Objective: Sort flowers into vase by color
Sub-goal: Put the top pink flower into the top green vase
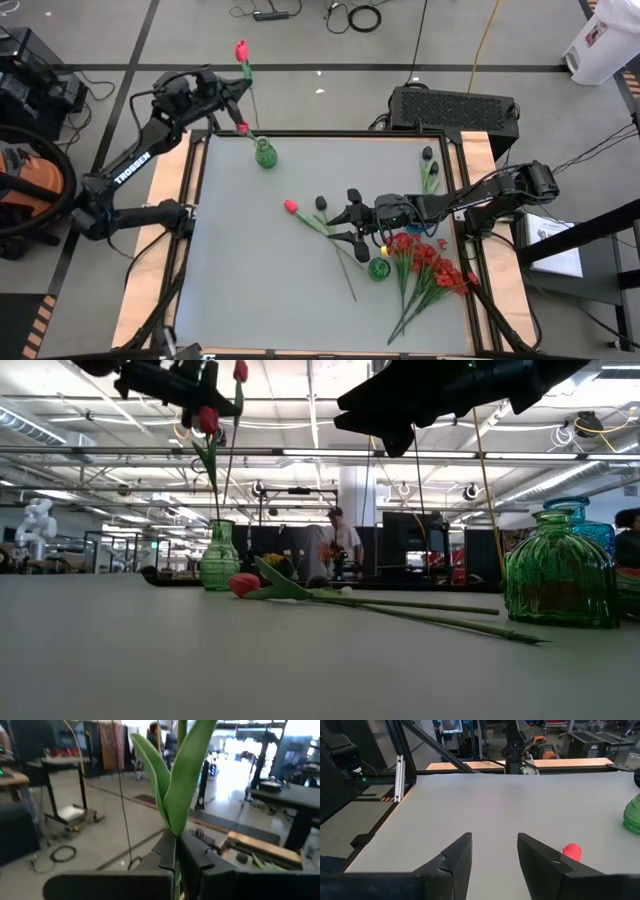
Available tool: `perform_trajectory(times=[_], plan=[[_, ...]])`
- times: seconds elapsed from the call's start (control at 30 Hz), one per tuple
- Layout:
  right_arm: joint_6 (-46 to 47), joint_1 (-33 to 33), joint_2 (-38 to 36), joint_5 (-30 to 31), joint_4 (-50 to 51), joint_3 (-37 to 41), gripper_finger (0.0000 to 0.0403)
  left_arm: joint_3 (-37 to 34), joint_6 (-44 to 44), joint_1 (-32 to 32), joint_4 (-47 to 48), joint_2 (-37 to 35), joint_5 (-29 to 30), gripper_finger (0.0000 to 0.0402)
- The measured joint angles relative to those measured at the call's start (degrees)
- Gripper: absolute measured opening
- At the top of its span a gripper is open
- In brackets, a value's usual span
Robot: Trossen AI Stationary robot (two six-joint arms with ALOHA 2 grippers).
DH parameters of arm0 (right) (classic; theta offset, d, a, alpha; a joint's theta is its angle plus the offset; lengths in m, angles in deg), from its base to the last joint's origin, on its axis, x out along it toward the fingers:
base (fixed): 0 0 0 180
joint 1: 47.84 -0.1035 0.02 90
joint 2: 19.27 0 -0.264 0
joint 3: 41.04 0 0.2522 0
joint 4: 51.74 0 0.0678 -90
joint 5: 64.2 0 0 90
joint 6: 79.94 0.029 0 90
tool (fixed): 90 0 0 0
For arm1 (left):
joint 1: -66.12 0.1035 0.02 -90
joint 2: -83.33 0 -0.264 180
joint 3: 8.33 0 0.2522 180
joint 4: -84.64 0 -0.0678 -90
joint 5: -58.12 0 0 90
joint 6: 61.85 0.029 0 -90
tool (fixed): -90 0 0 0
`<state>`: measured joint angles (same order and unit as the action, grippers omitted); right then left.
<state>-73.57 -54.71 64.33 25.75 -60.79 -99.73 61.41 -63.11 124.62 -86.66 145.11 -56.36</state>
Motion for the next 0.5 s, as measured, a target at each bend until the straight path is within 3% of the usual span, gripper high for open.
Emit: perform_trajectory(times=[0.27, 0.5], plan=[[0.0, 0.0, 0.0, 0.0, 0.02, 0.0, 0.0151, 0.0, 0.01, 0.75, 1.55, 4.78, -5.42, 0.0008], [0.0, 0.0, 0.0, 0.0, 0.02, 0.0, 0.0151, -0.02, 0.06, 0.75, 1.55, 6.73, -5.74, 0.0008]])
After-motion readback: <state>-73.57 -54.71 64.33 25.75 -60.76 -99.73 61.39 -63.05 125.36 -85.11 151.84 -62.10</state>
